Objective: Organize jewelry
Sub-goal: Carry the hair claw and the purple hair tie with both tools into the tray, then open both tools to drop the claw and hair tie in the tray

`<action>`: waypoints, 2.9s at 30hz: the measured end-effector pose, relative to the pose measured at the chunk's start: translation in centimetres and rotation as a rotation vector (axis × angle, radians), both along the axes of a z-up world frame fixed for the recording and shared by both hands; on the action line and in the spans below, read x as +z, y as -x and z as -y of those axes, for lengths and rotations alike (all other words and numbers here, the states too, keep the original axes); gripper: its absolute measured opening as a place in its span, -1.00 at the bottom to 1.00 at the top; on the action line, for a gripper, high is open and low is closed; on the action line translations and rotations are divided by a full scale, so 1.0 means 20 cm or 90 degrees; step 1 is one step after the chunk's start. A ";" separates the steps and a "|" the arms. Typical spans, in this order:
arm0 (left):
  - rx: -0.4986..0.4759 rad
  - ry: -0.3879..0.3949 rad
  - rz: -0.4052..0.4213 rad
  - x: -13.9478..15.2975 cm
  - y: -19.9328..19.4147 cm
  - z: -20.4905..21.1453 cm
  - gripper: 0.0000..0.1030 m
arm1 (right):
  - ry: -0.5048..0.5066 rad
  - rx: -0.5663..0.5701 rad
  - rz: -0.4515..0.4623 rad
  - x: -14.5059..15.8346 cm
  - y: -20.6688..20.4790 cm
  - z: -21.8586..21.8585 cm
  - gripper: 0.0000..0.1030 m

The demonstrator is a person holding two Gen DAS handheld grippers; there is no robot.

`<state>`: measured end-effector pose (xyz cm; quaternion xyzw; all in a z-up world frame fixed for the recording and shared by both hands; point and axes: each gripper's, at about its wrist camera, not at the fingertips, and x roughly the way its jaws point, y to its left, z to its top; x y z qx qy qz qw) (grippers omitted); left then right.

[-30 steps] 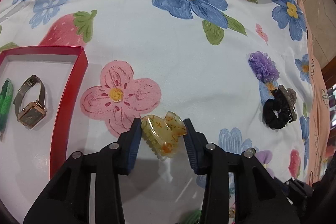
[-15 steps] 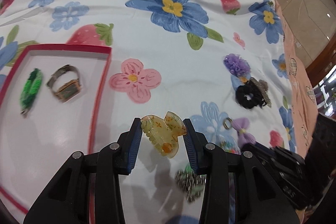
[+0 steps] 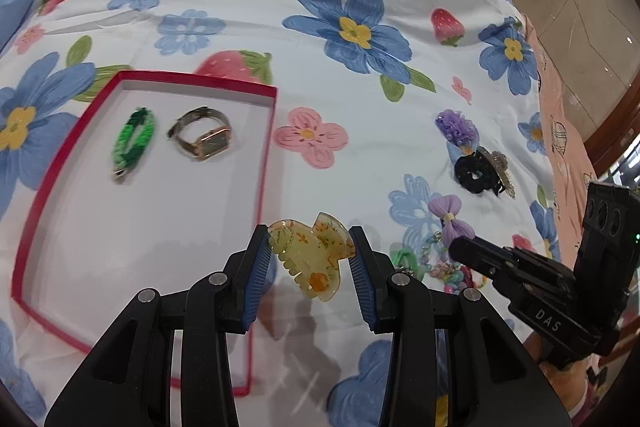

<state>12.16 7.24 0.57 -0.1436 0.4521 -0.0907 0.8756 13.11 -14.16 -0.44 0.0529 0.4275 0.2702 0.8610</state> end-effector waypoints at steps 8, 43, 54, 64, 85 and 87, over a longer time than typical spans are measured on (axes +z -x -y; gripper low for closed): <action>0.029 -0.008 0.008 0.03 0.06 -0.13 -0.27 | -0.005 0.035 0.004 0.04 -0.01 -0.14 -0.83; 0.088 -0.076 -0.044 -0.20 -0.22 -0.67 -0.27 | 0.060 0.191 -0.029 -0.13 -0.34 -0.93 -0.82; 0.093 -0.076 -0.094 -0.37 -0.31 -0.71 -0.27 | 0.127 0.219 -0.060 -0.28 -0.40 -1.04 -0.82; 0.088 -0.096 -0.095 -0.38 -0.32 -0.69 -0.26 | 0.127 0.226 -0.064 -0.30 -0.41 -1.06 -0.74; 0.128 -0.075 -0.067 -0.25 -0.18 -0.71 0.09 | 0.058 0.193 -0.043 -0.15 -0.34 -0.90 -0.52; 0.134 -0.065 -0.058 -0.21 -0.14 -0.70 0.14 | 0.047 0.185 -0.036 -0.12 -0.32 -0.85 -0.46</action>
